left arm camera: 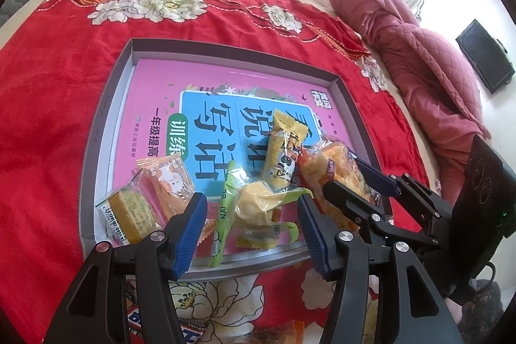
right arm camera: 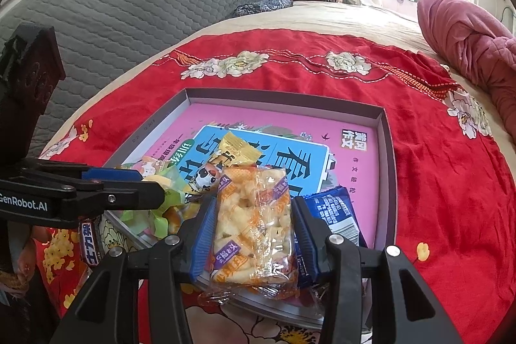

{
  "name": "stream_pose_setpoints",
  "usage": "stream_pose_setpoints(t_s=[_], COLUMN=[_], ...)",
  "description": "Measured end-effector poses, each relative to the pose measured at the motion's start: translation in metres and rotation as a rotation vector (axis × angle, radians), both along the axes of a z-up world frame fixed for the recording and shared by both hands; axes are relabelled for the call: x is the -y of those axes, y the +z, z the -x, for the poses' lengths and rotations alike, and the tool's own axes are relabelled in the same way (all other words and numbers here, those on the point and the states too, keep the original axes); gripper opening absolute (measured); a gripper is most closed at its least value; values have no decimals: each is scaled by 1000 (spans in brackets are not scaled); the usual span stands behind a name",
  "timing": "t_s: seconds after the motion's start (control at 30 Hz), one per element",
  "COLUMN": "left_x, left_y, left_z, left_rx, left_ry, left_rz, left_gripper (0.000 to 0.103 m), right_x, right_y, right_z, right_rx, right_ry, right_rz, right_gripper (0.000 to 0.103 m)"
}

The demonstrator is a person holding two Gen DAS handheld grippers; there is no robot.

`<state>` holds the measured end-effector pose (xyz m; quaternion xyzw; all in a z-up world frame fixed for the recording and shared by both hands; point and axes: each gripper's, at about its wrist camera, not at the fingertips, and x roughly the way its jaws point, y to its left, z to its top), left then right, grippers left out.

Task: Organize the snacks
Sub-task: 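Lower the puffed-snack bag into the tray with the right tool while the left tool lowers the green packet, then open both tools to release the snacks in the tray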

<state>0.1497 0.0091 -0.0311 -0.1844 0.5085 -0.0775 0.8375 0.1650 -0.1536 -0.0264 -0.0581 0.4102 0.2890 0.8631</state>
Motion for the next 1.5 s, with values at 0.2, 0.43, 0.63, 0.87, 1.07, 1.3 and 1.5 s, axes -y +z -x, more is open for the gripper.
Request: stream_pose_setpoints(t_s=[0.2,0.43,0.63,0.87,1.07,1.3,1.5], left_x=[0,0,-2,-4,-8,-13,-13], left_y=[4,12,20,32,37,43,51], left_z=[3,6,9,15,21,29,37], left_rx=[3,12,22,39,44,41,47], left_ry=[1,4,10,11,22,39,43], left_rz=[-4,-8,-11,-23,-37,-75,-101], left_gripper=[61,65,65,65,66,71,72], right_x=[1,2,5,8,7,5,1], right_y=[2,8,15,25,32,38,44], right_z=[0,-1,1,3,7,16,33], right_rx=[5,7,14,23,46,81,123], right_ry=[-3,-6,-9,-6,14,37,86], right_rz=[-3,-23,-49,-79,-96,-91,-83], right_gripper=[47,48,52,57,63,70,76])
